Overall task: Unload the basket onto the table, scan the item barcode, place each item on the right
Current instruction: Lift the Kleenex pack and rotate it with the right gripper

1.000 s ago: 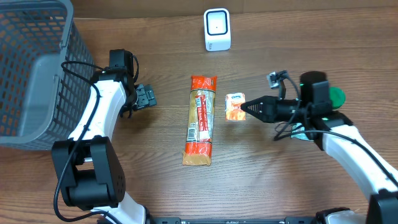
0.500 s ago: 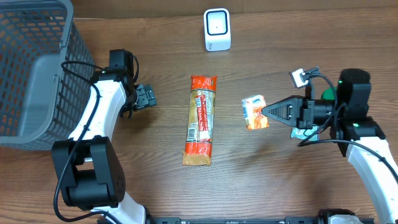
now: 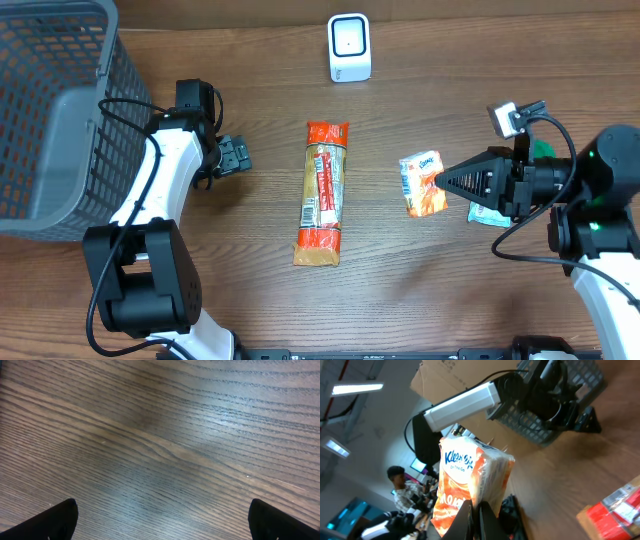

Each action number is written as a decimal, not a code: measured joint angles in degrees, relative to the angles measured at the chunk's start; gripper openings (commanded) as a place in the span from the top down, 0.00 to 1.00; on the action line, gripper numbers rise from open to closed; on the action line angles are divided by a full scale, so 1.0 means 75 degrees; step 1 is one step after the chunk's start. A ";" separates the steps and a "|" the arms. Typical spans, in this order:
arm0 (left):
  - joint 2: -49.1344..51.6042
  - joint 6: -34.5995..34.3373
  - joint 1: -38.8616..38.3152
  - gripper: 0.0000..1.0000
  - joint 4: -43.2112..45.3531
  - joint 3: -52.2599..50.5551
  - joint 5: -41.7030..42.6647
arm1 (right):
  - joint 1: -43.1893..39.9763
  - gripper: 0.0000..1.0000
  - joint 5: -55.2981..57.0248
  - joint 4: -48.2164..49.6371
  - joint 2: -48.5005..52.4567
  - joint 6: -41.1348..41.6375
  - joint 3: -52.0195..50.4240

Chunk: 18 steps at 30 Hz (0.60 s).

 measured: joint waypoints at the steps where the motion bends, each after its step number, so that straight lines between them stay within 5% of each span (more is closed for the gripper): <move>1: 0.0000 0.0000 0.0000 0.00 0.0000 0.0000 0.0000 | 0.0000 0.96 0.0003 0.0017 -0.0052 0.0204 0.0000; 13: 0.0000 0.0003 0.0000 0.00 0.0000 0.0000 0.0000 | 0.0003 0.96 0.0513 -0.0309 -0.0070 0.0740 0.0000; 18: 0.0000 0.0000 0.0000 0.00 0.0003 0.0000 -0.0003 | 0.0009 0.96 0.1204 -0.2608 -0.0070 -0.0484 0.0003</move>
